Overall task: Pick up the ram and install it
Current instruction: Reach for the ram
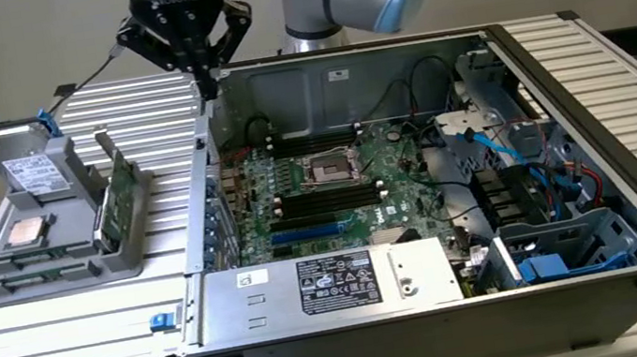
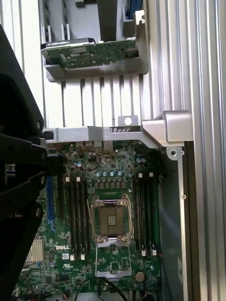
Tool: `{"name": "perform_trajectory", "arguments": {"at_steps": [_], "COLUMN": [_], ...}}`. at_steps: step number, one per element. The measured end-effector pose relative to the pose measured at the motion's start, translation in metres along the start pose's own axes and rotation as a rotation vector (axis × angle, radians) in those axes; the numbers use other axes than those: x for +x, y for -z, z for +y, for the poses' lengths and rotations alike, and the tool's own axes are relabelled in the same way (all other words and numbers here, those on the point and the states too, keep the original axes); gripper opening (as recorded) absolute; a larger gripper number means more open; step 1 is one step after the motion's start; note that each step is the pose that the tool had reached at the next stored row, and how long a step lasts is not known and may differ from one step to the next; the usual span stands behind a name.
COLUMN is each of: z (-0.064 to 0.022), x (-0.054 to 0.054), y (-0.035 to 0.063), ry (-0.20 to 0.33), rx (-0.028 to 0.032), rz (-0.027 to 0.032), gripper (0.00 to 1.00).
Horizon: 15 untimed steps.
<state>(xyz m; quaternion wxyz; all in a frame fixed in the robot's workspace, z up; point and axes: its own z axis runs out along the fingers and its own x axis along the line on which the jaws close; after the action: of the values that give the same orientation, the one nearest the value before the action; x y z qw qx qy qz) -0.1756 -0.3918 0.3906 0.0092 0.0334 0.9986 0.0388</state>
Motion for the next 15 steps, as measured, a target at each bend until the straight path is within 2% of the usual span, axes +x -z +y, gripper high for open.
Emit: {"name": "perform_trajectory", "arguments": {"at_steps": [2, 3, 5, 7, 11, 12, 13, 15], "z": [-0.0003, -0.0005, -0.0008, -0.0010, -0.0013, -0.0013, -0.0014, -0.0017], "x": [0.008, 0.012, 0.017, 0.021, 0.027, 0.029, 0.030, 0.035], "y": [-0.0004, -0.0006, -0.0008, -0.0007, -0.0005, -0.0006, -0.0007, -0.0010], "ry": [0.000, 0.000, -0.001, -0.002, -0.003, -0.003, -0.001, 0.004], "rx": [-0.0005, -0.0004, 0.0004, 0.0016, 0.0057, 0.0063, 0.0069, 0.0081], "rz": [0.0021, 0.0051, 0.0179, 0.0374, 0.0936, 0.1060, 0.1148, 0.1182], "gripper": [0.11, 0.11, 0.11, 0.11, 0.11, 0.11, 0.11, 0.11]}}
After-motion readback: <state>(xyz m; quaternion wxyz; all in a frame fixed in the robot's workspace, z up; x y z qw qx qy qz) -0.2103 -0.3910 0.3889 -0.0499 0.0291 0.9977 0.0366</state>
